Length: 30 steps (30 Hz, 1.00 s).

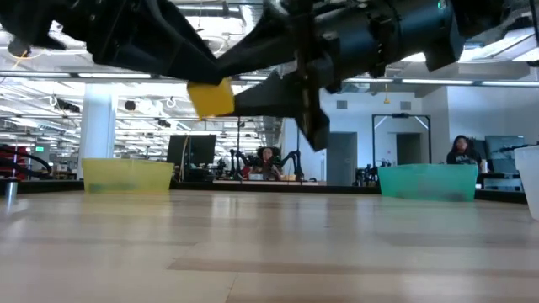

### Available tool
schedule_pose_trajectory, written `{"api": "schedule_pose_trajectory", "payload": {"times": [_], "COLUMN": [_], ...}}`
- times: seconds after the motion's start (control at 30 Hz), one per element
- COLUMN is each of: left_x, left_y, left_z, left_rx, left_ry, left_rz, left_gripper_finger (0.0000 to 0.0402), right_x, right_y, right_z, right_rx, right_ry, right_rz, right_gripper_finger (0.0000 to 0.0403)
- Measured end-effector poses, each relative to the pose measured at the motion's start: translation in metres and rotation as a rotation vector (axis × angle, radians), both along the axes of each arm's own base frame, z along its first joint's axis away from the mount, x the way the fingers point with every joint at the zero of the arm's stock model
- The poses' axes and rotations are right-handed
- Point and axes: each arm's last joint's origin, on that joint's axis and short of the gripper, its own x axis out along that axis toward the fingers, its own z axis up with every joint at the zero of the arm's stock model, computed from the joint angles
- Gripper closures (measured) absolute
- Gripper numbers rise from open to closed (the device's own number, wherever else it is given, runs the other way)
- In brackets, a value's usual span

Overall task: Sort & place blocks by color
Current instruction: Put the yellow block into the white bin

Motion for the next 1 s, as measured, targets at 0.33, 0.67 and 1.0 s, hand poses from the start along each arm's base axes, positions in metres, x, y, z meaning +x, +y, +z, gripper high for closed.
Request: {"api": "schedule_pose_trajectory", "payload": {"times": [0.33,0.67,1.0], "left_x": [-0.003,-0.002,0.007], "left_y": [0.003,0.012,0.023], "left_z": [-0.003,-0.005,-0.004], "left_rx": [0.0,0.003,-0.055], "left_ry": [0.004,-0.01,-0.019], "left_rz": [0.075,0.173,0.197], "left_gripper_finger": [0.015,0.0141,0.0142], "right_x": [-0.045,-0.162,-0.229], "right_y": [0.001,0.021,0.061], "right_z": [0.046,0.089,0.077], "right_rx": [-0.196,-0.223,-0.132], "right_ry": [0.207,0.625,0.863], "right_rz": [0.034,0.05,0.068], "right_gripper_finger": [0.0275,0.027,0.0266]}}
